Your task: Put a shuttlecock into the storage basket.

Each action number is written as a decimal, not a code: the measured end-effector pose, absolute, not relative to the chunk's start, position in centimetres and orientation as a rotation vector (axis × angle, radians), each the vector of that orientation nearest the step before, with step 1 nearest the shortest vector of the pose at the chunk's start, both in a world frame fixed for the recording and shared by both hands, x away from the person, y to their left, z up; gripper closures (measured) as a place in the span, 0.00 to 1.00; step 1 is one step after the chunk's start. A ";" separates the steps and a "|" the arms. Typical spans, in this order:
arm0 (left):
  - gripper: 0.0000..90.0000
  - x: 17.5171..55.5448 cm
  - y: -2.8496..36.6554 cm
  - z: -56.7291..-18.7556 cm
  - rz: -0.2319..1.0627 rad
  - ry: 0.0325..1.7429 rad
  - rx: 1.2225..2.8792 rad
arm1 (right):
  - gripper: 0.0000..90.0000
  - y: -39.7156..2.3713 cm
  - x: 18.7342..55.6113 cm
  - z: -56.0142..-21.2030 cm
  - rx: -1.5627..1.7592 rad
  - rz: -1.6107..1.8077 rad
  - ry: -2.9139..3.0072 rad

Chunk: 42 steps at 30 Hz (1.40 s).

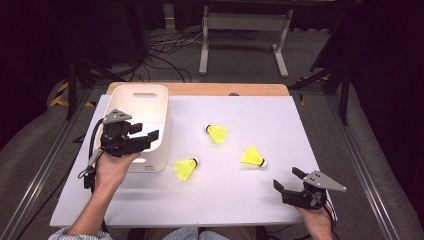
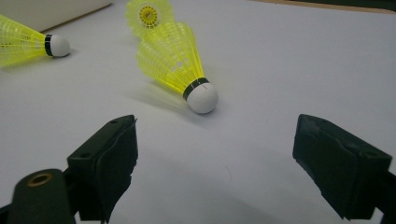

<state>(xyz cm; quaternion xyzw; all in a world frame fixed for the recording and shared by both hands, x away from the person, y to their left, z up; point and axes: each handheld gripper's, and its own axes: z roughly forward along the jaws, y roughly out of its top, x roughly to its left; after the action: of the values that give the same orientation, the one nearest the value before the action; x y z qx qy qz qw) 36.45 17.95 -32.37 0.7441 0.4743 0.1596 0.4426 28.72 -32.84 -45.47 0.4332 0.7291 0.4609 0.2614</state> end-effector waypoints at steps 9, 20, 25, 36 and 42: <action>0.39 36.7 17.1 -32.3 0.386 1.170 1.846 | 0.16 -32.9 28.7 -45.5 1.172 1.249 1.973; 0.40 36.8 15.9 -32.3 0.369 1.144 1.872 | 0.16 -32.9 28.7 -45.5 1.171 1.250 1.975; 0.40 36.9 15.2 -32.3 0.368 1.127 1.886 | 0.16 -32.8 28.7 -45.5 1.170 1.250 1.976; 0.41 37.1 14.0 -32.1 0.346 1.099 1.904 | 0.16 -32.8 28.7 -45.5 1.169 1.253 1.977; 0.42 37.2 13.0 -32.1 0.335 1.086 1.922 | 0.16 -32.8 28.7 -45.5 1.172 1.252 1.977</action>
<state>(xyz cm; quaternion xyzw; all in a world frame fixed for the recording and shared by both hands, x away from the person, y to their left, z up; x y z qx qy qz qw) 37.24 13.01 -32.07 0.7733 0.4371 0.1350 0.4389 28.73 -32.85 -45.48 0.4326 0.7295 0.4620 0.2592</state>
